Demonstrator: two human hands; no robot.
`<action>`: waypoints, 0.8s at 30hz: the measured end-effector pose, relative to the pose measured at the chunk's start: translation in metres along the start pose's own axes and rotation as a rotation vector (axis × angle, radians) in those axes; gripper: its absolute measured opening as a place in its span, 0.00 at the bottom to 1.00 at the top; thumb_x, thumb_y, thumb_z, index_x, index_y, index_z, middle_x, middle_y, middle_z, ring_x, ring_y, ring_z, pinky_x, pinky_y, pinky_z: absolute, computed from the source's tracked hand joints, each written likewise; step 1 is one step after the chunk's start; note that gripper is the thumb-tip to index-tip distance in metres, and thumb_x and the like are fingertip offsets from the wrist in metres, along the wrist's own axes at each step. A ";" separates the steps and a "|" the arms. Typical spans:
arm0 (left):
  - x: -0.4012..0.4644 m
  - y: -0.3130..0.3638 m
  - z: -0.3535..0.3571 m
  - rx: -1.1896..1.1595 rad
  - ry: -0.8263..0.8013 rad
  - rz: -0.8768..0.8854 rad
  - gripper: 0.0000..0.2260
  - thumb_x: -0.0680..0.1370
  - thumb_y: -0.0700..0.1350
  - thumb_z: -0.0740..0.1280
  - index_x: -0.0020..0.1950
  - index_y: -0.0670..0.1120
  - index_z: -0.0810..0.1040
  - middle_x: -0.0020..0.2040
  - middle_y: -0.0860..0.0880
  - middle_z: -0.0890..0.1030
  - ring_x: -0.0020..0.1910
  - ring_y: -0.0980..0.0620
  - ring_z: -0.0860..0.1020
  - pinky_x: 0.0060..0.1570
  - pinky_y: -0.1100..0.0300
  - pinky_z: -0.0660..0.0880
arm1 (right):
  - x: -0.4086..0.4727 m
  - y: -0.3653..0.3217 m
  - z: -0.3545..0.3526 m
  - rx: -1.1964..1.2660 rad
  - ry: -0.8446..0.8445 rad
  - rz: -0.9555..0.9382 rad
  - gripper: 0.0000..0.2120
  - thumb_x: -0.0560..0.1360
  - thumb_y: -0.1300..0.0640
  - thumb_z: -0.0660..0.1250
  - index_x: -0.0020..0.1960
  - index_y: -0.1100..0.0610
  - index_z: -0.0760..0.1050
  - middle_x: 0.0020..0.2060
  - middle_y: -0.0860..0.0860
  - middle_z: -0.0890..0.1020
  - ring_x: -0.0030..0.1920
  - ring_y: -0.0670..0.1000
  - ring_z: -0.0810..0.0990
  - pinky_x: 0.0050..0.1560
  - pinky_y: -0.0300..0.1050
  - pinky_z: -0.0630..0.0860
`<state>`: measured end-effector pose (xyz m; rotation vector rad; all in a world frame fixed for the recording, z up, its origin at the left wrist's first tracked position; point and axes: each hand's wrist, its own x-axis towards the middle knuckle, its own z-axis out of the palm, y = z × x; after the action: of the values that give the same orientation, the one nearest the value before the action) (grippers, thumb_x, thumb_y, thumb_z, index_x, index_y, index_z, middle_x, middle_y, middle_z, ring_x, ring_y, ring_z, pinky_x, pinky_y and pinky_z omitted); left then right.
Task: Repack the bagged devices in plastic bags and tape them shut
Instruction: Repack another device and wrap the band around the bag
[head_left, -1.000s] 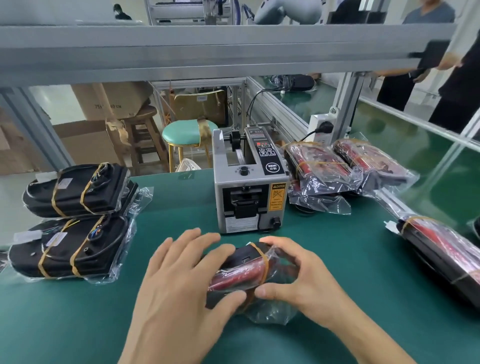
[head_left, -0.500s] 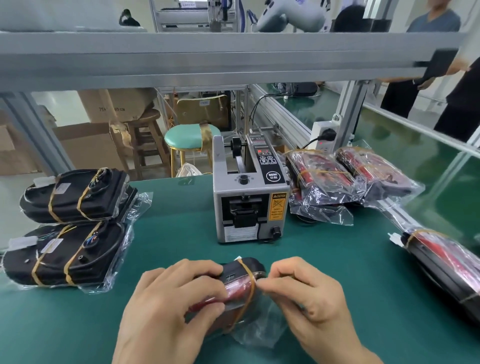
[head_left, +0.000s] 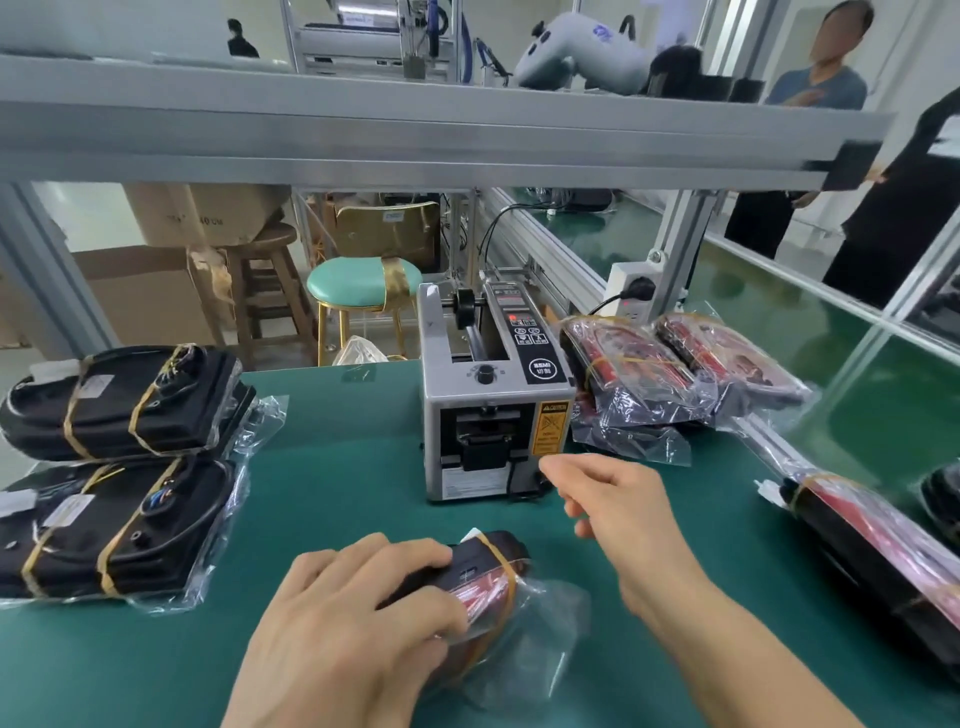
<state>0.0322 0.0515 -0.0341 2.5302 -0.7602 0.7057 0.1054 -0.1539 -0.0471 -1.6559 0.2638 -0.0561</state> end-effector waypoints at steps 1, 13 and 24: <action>0.000 -0.002 -0.001 0.002 -0.004 0.009 0.09 0.65 0.49 0.60 0.33 0.57 0.80 0.45 0.59 0.82 0.42 0.59 0.72 0.43 0.62 0.66 | 0.005 -0.002 0.009 0.026 0.030 0.046 0.04 0.73 0.56 0.72 0.40 0.51 0.84 0.23 0.42 0.74 0.28 0.44 0.69 0.27 0.32 0.68; -0.007 -0.008 -0.004 -0.053 0.044 -0.077 0.10 0.65 0.51 0.60 0.34 0.58 0.82 0.44 0.59 0.82 0.42 0.62 0.71 0.42 0.62 0.66 | 0.030 -0.016 0.060 0.205 0.215 0.231 0.05 0.70 0.60 0.76 0.41 0.57 0.80 0.28 0.47 0.74 0.27 0.44 0.69 0.30 0.36 0.64; -0.011 -0.005 -0.001 -0.053 0.093 -0.082 0.10 0.66 0.52 0.61 0.34 0.58 0.82 0.43 0.58 0.82 0.42 0.60 0.72 0.44 0.60 0.66 | 0.026 -0.021 0.061 0.373 0.089 0.385 0.14 0.73 0.62 0.69 0.34 0.53 0.66 0.22 0.46 0.62 0.20 0.44 0.56 0.22 0.36 0.54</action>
<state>0.0266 0.0598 -0.0412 2.4477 -0.6319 0.7595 0.1455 -0.0985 -0.0360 -1.2121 0.5992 0.1069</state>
